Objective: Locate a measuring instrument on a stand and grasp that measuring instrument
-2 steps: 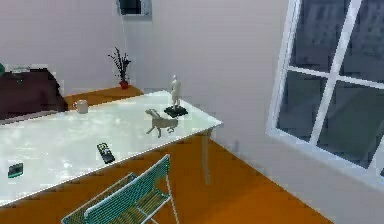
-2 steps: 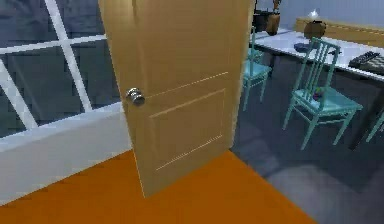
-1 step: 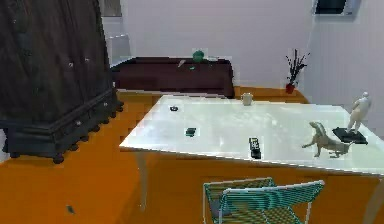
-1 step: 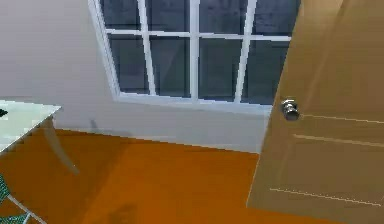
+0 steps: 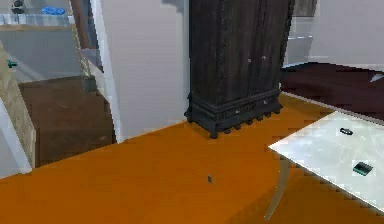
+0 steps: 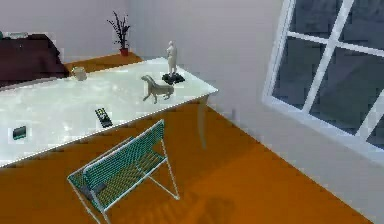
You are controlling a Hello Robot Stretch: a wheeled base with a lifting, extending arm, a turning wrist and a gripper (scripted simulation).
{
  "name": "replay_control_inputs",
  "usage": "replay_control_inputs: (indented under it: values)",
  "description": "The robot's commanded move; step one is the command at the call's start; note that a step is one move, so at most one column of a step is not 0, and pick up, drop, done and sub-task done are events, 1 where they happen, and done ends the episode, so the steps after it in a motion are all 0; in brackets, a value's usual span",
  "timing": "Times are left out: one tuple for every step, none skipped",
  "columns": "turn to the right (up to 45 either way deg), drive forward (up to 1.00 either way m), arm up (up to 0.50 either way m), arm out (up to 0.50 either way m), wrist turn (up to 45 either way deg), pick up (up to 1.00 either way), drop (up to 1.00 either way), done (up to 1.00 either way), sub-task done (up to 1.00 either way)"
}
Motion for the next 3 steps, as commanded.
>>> replay_control_inputs:
  values:
    - [-18.0, 0.0, 0.0, 0.0, 0.0, 0.0, 0.0, 0.0, 0.0]
    - [0.0, 0.6, 0.0, 0.0, 0.0, 0.0, 0.0, 0.0, 0.0]
    - [-15.0, 0.0, 0.0, 0.0, 0.0, 0.0, 0.0, 0.0, 0.0]
